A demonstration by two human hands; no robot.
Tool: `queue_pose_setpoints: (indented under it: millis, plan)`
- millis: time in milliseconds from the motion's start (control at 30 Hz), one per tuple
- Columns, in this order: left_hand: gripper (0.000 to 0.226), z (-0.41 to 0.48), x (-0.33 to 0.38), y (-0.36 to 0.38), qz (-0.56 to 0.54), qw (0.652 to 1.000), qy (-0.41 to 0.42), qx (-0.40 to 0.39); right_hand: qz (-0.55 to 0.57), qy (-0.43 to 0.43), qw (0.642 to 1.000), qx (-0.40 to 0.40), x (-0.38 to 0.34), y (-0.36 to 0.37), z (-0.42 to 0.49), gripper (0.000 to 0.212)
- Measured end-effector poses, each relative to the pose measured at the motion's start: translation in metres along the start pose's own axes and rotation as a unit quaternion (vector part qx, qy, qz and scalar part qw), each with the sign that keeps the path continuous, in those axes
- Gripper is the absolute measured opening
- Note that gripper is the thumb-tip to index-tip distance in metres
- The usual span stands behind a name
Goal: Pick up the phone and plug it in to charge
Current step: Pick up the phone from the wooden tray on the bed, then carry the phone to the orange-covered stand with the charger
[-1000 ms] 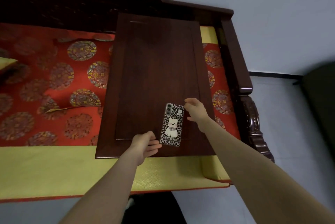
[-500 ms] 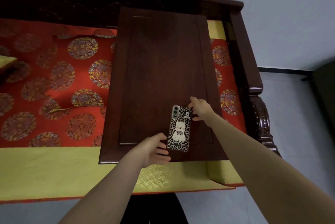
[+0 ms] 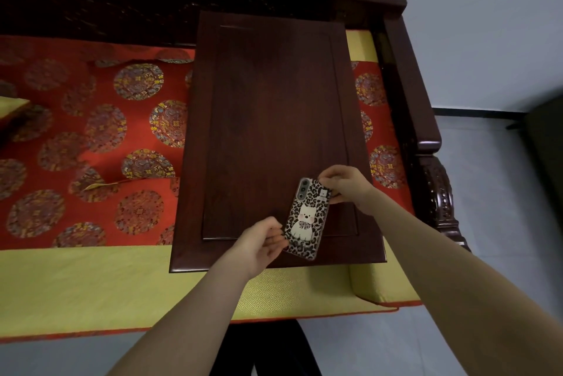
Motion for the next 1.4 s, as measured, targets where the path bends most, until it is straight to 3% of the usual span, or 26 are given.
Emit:
queue_pose_setpoints:
  millis: [133, 200, 333, 533, 633, 800, 967, 1167, 1400]
  plan:
    - [0.034, -0.004, 0.01, -0.009, 0.106, 0.987, 0.06, 0.102, 0.059, -0.029, 0.998, 0.0, 0.003, -0.01, -0.014, 0.018]
    - [0.033, -0.01, 0.015, -0.015, 0.126, 0.986, 0.066, 0.086, 0.105, -0.042, 0.993, 0.021, -0.003, -0.017, -0.021, 0.02]
    - [0.029, -0.031, 0.022, -0.027, 0.015, 0.994, 0.08, -0.067, 0.173, -0.069, 0.982, 0.03, -0.032, -0.023, -0.033, 0.011]
    - [0.031, -0.065, 0.029, -0.061, -0.088, 0.981, 0.162, -0.069, 0.121, -0.12, 0.984, -0.042, -0.099, 0.024, -0.039, 0.013]
    - [0.019, -0.094, 0.026, -0.096, -0.113, 0.967, 0.228, -0.016, 0.095, -0.133, 0.983, -0.082, -0.132, 0.073, -0.042, 0.021]
    - [0.007, -0.167, 0.003, -0.215, -0.194, 0.929, 0.311, 0.048, 0.063, -0.094, 0.976, -0.188, -0.201, 0.206, -0.059, 0.023]
    - [0.024, -0.234, -0.044, -0.346, -0.268, 0.891, 0.349, 0.116, -0.009, -0.084, 0.952, -0.295, -0.253, 0.354, -0.095, 0.031]
    - [0.02, -0.31, -0.143, -0.523, -0.368, 0.846, 0.349, 0.163, -0.069, -0.145, 0.903, -0.399, -0.282, 0.569, -0.197, 0.01]
    - [0.016, -0.371, -0.244, -0.695, -0.452, 0.795, 0.344, 0.211, -0.132, -0.135, 0.856, -0.481, -0.284, 0.775, -0.299, 0.014]
Point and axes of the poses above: each hand's wrist, its own z-axis towards the middle knuckle, its own y-axis out of the palm, x = y × z, the point moved 3 cm from there along z, towards the middle knuckle, and after that the axes turned 11 degrees about -y, right-handed, at the moved point
